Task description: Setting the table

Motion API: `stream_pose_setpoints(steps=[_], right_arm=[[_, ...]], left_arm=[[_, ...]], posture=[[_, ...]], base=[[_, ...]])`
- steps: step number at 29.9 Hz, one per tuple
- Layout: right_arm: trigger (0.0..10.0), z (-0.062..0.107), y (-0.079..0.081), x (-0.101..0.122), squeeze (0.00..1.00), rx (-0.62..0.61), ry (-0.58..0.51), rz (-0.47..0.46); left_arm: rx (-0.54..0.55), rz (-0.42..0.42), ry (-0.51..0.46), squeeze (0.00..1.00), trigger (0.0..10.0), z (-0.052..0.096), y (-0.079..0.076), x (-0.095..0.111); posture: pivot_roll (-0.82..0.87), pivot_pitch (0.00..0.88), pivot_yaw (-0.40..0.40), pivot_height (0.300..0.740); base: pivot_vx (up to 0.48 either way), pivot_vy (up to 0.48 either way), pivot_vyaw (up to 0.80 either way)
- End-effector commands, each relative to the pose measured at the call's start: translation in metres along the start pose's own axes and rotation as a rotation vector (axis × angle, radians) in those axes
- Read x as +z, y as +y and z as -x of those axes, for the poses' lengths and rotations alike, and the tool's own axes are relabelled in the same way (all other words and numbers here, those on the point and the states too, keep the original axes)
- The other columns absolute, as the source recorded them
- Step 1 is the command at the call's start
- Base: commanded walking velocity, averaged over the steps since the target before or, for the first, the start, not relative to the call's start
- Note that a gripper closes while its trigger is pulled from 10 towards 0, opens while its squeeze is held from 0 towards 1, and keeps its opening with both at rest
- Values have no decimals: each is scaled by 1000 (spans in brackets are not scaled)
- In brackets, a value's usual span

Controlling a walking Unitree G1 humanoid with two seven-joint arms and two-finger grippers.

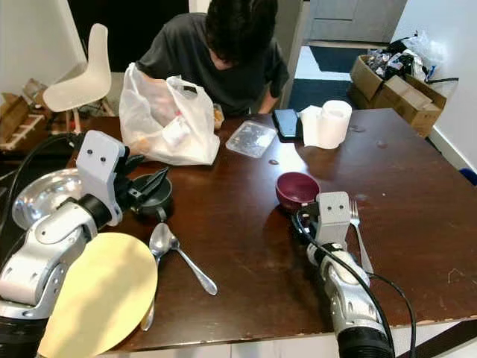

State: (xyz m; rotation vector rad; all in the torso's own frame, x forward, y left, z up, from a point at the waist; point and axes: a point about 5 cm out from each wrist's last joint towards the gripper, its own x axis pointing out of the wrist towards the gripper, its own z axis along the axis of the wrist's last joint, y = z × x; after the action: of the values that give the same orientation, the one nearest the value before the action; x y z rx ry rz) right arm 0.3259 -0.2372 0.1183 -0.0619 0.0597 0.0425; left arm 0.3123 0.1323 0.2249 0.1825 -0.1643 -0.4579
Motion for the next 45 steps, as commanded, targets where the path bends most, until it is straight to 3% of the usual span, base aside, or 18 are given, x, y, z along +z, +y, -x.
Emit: stream_pose_setpoints(steps=[1, 5, 6, 13, 16, 19, 24, 26, 28, 33, 40, 45], right_arm=[[10000, 0, -5, -1, 1000, -18, -3, 14], [10000, 1, -6, 3, 1000, -25, -23, 20], [10000, 3, -6, 5, 0, -26, -32, 20], [10000, 14, -7, 5, 0, -42, -52, 15], [10000, 31, -1, 11, 0, -53, -95, 20], [10000, 36, 5, 19, 0, -47, -126, 34], [10000, 33, 26, 58, 0, -21, -263, 28], [10000, 30, 36, 75, 0, 17, -315, 36], [10000, 29, 42, 84, 0, 44, -336, 31], [10000, 30, 44, 85, 0, 51, -331, 36], [10000, 31, 56, 76, 0, 60, -290, 1], [10000, 29, 59, 75, 0, 66, -278, -3]], left_arm=[[-5, 3, 1, 0, 10000, 0, 0, 2], [-8, 6, -2, 0, 10000, -1, 0, 2], [-10, 7, -3, 0, 10000, -2, -1, 1], [-22, 14, -3, 0, 10000, -3, -5, 0], [-26, 18, -1, 0, 10000, -3, -6, -1], [-25, 21, 0, 0, 10000, -4, -7, -2], [-1, 37, 12, 0, 10000, -5, -7, -6], [25, 94, 4, 0, 10000, -5, -9, -7], [96, 204, 28, 0, 10000, -4, -9, -11], [147, 215, 75, 0, 10000, 0, -13, -19], [228, 115, 102, 0, 10000, 16, -14, -31], [232, 131, 80, 0, 10000, 12, -20, -28]], posture=[[-2, 2, 109, 740], [-12, 0, 107, 740], [-16, 0, 106, 740], [-32, 0, 102, 740], [-40, 0, 101, 740], [-48, 0, 101, 740], [-70, 0, 99, 740], [-73, 0, 90, 740], [-74, 0, 84, 740], [-75, 0, 76, 740], [-68, 0, 64, 740], [-68, 0, 62, 740]], base=[[0, 0, 0], [0, 0, 0], [0, 0, 0], [0, 0, 0], [0, 0, 0], [0, 0, 0], [0, 0, 0], [0, 0, 0], [0, 0, 0], [0, 0, 0], [0, 0, 0], [0, 0, 0]])
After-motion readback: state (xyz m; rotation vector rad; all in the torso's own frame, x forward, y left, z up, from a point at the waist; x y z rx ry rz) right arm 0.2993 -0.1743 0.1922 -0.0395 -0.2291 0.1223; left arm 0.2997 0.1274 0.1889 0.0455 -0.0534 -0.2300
